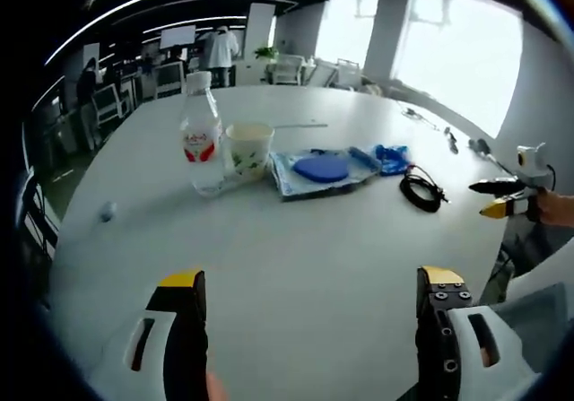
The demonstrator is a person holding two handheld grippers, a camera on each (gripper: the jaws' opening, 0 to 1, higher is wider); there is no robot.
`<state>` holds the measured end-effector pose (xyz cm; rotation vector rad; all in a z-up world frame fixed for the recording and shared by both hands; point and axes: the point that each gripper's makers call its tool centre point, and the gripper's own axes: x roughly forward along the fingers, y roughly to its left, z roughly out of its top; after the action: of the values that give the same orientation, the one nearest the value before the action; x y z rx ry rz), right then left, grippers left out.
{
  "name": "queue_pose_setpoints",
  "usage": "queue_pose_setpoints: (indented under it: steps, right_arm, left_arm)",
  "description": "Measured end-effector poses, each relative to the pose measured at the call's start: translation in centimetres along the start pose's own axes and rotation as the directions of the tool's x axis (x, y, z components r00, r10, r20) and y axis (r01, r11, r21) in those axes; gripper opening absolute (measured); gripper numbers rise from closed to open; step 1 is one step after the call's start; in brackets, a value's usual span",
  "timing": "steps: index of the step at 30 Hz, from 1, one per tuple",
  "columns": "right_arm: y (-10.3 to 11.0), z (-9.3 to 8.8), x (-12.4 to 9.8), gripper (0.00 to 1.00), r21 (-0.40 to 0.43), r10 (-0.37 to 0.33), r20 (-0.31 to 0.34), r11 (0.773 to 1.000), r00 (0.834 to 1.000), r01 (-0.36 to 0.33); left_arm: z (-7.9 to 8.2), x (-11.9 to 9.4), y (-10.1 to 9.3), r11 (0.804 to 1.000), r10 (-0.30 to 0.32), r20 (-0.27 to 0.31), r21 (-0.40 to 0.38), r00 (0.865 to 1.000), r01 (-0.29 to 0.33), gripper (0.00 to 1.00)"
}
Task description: Arrange the tabletop items into an orderly group along one side of the table until the central work area is clear of visible clutter.
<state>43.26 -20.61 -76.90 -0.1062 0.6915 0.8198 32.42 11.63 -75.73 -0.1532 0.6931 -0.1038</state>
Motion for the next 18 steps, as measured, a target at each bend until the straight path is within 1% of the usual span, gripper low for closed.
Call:
queue_pose_setpoints:
  steps: [5,10,15,18]
  right_arm:
    - [0.4,-0.5,-0.4,0.89,0.0,-0.009,-0.008,1.0,1.0,0.009]
    - [0.6,-0.9,-0.8,0.89,0.008,-0.022,-0.01,1.0,1.0,0.022]
    - [0.8,-1.4,-1.4,0.89,0.01,-0.036,-0.013,0.999,0.999,0.037]
    - [0.8,-1.6,-1.7,0.89,0.011,-0.044,-0.018,0.999,0.999,0.045]
  left_arm:
    - [-0.9,-1.2,0.8,1.0,0.006,0.0,-0.011,1.0,-0.006,0.94]
    - [-1.7,-2.0,1.7,1.0,0.009,-0.009,-0.013,1.0,-0.009,0.94]
    - [-1.8,-2.5,2.7,1.0,0.011,-0.006,-0.021,1.0,-0.011,0.94]
    - [-1.8,-2.8,2.9,1.0,0.005,-0.005,-0.023,1.0,-0.006,0.94]
